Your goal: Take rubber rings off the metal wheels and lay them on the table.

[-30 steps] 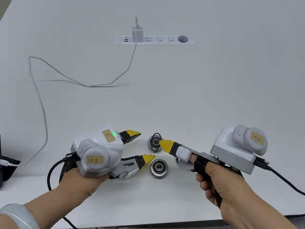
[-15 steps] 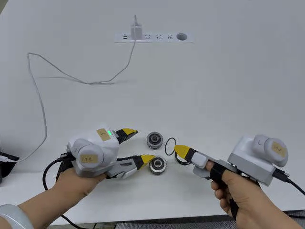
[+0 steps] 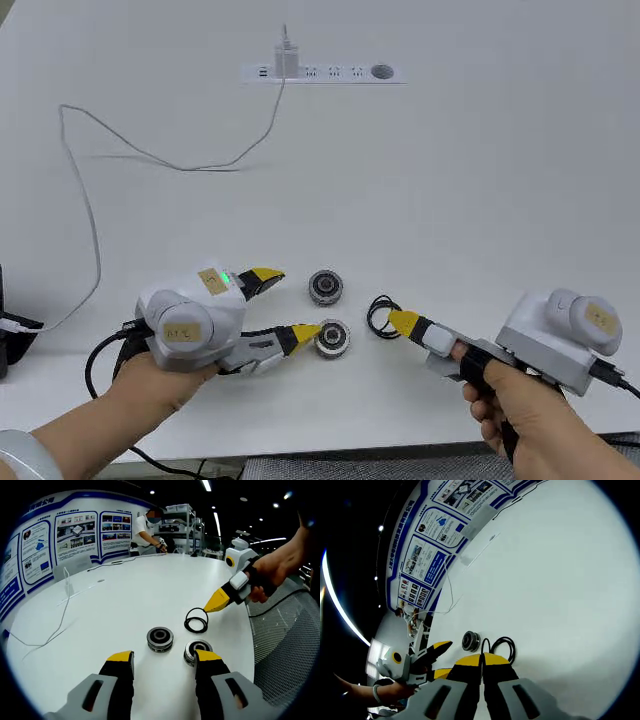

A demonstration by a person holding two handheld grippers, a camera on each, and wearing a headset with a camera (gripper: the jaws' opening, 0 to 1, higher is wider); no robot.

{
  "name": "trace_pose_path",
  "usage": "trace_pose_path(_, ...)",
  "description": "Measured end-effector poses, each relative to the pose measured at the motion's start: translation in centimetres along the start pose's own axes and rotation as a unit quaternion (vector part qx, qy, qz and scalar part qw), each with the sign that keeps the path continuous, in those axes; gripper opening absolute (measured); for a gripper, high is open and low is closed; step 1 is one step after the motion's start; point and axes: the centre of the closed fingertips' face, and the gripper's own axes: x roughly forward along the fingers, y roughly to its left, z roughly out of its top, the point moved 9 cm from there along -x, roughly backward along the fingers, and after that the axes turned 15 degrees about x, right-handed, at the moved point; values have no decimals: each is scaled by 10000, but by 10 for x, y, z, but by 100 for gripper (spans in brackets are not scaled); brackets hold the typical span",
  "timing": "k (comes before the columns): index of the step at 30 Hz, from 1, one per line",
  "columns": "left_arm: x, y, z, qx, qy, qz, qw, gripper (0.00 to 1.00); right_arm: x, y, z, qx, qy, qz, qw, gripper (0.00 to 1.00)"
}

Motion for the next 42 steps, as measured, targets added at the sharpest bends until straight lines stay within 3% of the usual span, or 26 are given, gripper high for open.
trace_pose_path(6,-1,-1,-2,-30,8,-1,10000,49,0,-4,0,-425,26,-247,9988,3)
trace_pose_path(10,-2,-1,-3,-50,7,13,10000,49,-1,-5,1,-637,44,-356,9973,8)
trace_pose_path(20,-4,-4,0,-83,-49,18,10000,49,-3,-6,3,-1462,82,-631,9872,20)
trace_pose_path(25,-7,-7,3,-106,-111,6,9999,49,-5,-3,0,-1780,196,-604,9820,24)
trace_pose_path(29,-12,-10,6,-179,-199,2,9996,50,-8,-2,-2,-2299,262,-568,9712,32)
trace_pose_path(36,-19,-16,3,-247,-242,-49,9994,53,-11,4,-8,-2901,401,-473,9550,45)
trace_pose_path(38,-21,-17,2,-251,-233,-27,9994,55,-11,5,-9,-2958,416,-457,9532,47)
trace_pose_path(41,-26,-18,0,-282,-230,23,9993,57,-12,7,-10,-3217,474,-437,9447,52)
trace_pose_path(42,-28,-19,0,-300,-224,39,9993,58,-13,7,-11,-3364,526,-448,9392,53)
